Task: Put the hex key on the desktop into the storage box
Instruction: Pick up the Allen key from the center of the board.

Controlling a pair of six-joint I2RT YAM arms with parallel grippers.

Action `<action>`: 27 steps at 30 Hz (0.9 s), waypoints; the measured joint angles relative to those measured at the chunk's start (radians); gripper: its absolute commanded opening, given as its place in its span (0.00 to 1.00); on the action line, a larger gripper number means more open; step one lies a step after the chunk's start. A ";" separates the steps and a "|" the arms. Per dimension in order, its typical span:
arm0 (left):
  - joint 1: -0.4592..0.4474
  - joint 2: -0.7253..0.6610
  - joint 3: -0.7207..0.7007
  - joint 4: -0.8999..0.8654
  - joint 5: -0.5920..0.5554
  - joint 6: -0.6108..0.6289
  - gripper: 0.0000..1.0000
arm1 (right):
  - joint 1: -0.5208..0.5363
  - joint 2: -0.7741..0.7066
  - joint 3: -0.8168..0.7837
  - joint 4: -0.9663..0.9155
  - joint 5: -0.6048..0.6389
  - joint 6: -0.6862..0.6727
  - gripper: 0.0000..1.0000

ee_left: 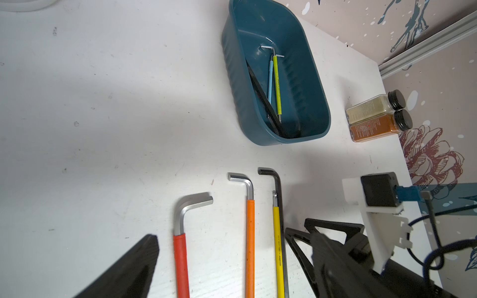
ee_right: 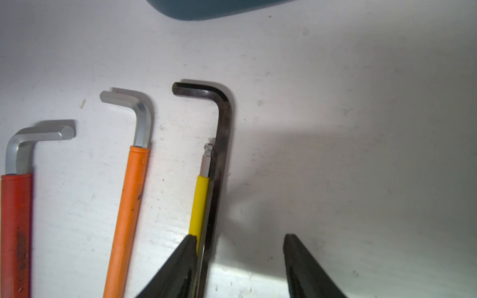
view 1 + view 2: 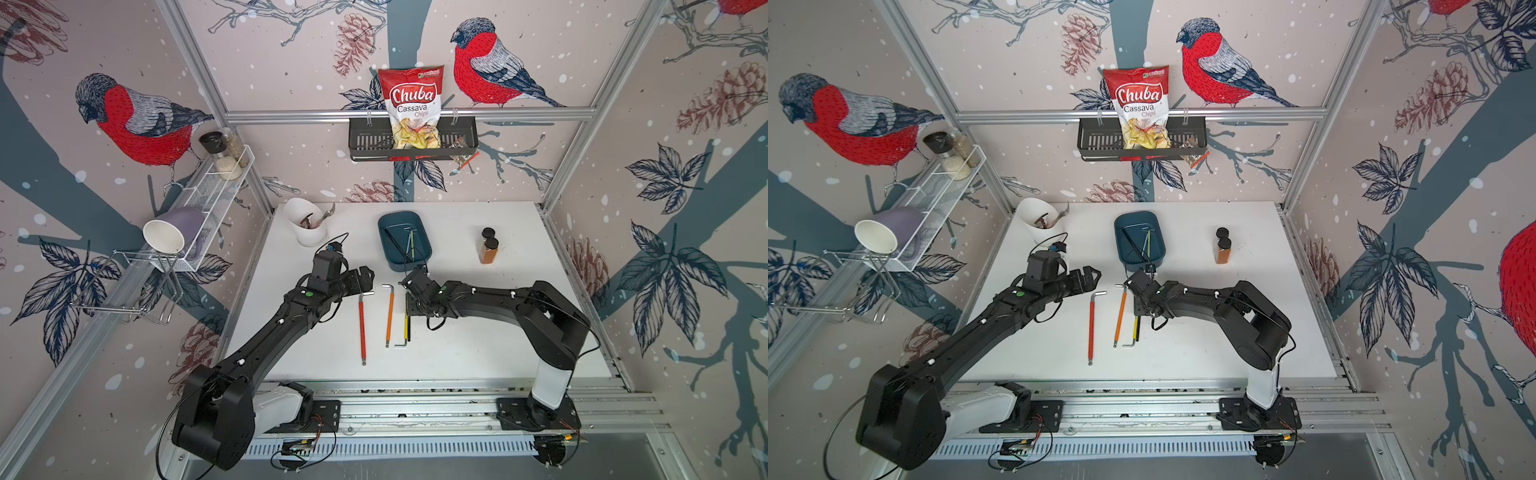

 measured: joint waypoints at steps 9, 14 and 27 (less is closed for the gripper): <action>0.000 0.029 -0.004 0.016 0.000 0.000 0.96 | -0.008 0.027 0.001 0.034 -0.006 -0.003 0.58; 0.000 0.049 -0.004 0.020 0.002 0.000 0.96 | -0.015 0.021 -0.019 0.064 -0.001 -0.002 0.58; 0.000 0.080 -0.003 0.046 0.005 0.000 0.96 | -0.064 -0.021 -0.051 0.016 -0.012 -0.002 0.54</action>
